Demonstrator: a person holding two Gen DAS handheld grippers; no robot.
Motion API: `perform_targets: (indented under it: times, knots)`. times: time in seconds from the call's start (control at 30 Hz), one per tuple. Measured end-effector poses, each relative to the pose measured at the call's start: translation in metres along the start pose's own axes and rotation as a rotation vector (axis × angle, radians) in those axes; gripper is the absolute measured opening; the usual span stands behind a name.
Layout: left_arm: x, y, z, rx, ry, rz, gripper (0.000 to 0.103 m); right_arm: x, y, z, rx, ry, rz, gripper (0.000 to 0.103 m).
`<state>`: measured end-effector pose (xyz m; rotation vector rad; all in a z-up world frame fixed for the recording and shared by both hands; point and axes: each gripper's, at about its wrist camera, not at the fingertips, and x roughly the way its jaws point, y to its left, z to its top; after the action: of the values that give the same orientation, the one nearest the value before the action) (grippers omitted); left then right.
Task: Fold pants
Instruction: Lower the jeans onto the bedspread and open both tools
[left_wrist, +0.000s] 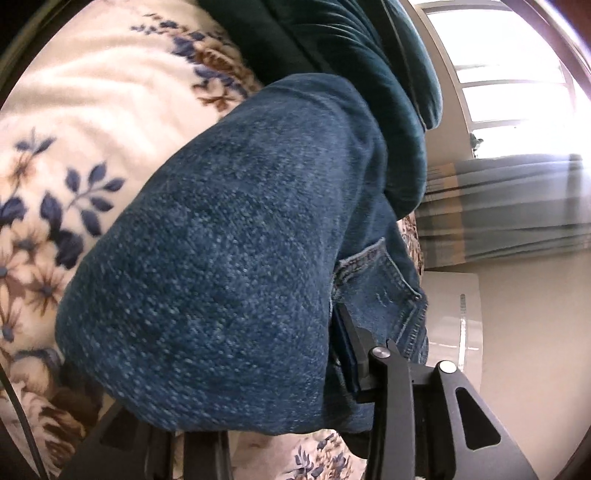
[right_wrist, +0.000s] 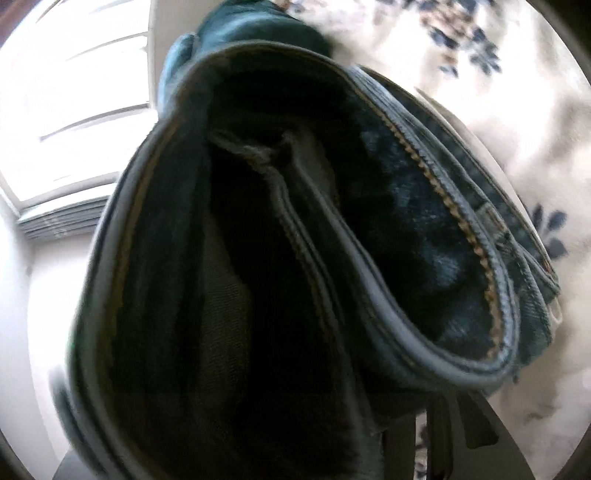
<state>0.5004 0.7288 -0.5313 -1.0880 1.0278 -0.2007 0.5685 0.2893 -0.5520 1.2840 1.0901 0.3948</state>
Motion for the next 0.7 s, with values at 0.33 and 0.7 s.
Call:
perform_targets:
  times: [0.33, 0.7]
  knots:
    - [-0.041, -0.048, -0.027, 0.214, 0.069, 0.296, 0.055, -0.044, 0.032, -0.005, -0.058, 0.035, -0.207, 0.091]
    - [-0.117, -0.151, -0.074, 0.671, 0.003, 0.685, 0.092, -0.141, 0.164, -0.111, -0.634, -0.221, -0.998, 0.096]
